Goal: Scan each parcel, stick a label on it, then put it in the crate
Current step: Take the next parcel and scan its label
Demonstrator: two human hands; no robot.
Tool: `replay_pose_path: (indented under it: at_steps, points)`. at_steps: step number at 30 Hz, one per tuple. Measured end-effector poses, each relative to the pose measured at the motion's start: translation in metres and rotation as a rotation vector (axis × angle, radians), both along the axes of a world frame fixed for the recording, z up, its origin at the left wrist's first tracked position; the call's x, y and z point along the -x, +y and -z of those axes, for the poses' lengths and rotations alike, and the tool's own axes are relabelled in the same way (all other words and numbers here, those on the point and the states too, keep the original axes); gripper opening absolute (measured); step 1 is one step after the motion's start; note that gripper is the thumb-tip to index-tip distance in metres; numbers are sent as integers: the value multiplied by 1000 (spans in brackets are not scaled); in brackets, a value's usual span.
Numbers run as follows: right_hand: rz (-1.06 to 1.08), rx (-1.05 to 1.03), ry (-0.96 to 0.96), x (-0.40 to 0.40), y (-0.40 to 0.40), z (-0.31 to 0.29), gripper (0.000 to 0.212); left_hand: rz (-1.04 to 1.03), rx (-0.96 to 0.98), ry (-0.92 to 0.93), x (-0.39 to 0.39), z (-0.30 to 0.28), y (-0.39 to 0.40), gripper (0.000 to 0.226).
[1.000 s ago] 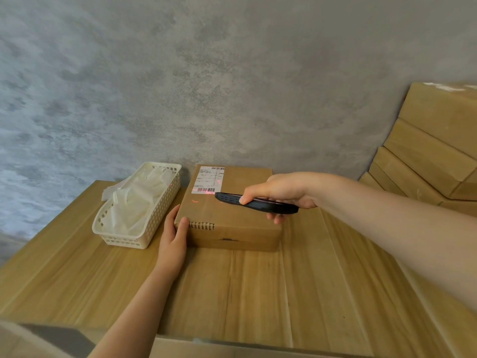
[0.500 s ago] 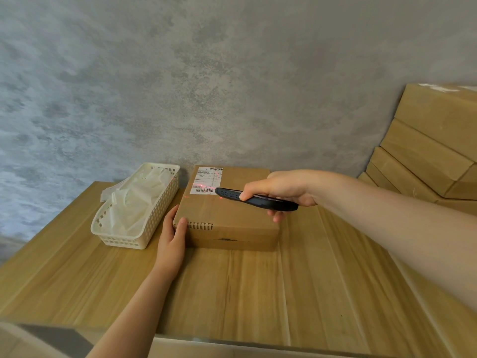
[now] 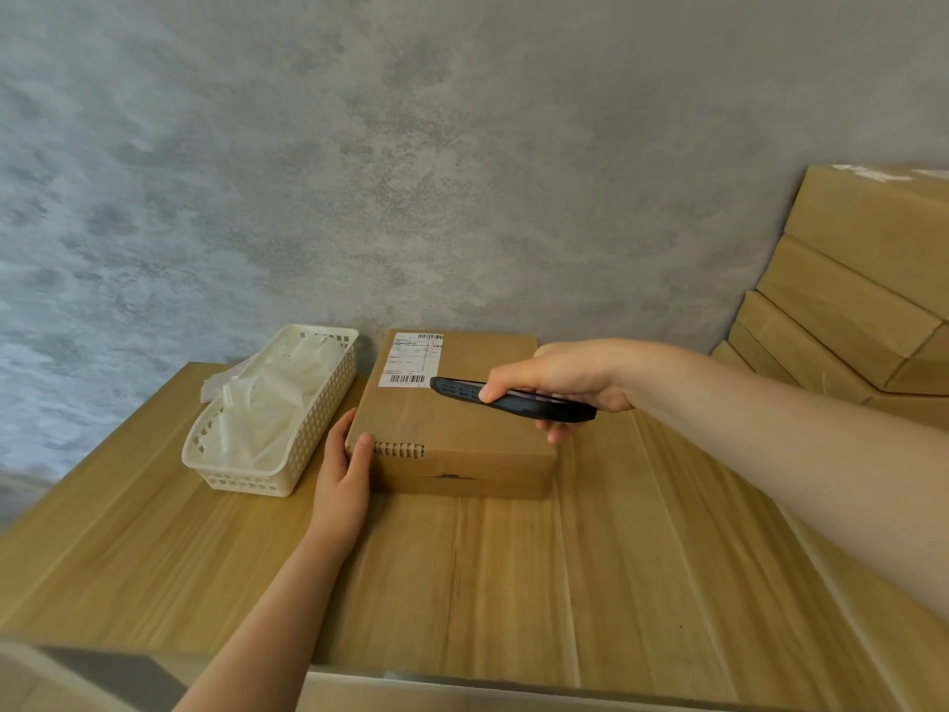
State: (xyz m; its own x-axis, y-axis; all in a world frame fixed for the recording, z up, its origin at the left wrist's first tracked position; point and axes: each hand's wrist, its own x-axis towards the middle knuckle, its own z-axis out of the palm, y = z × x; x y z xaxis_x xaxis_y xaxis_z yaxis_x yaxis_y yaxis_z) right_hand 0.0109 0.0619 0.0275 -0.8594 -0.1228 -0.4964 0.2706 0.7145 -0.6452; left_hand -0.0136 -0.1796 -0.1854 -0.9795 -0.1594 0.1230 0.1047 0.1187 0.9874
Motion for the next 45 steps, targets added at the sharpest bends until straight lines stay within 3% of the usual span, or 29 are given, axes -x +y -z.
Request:
replay_pose_path:
  at_steps: [19, 34, 45]
  points:
    - [123, -92, 57, 50, -2, 0, 33, 8, -27, -2, -3, -4, 1, 44]
    - [111, -132, 18, 70, -4, 0, 54, 21, -36, -4, -3, -5, -1, 42]
    - [7, -160, 26, 36, -9, -7, 32, 43, -42, -2, -8, -11, 2, 40]
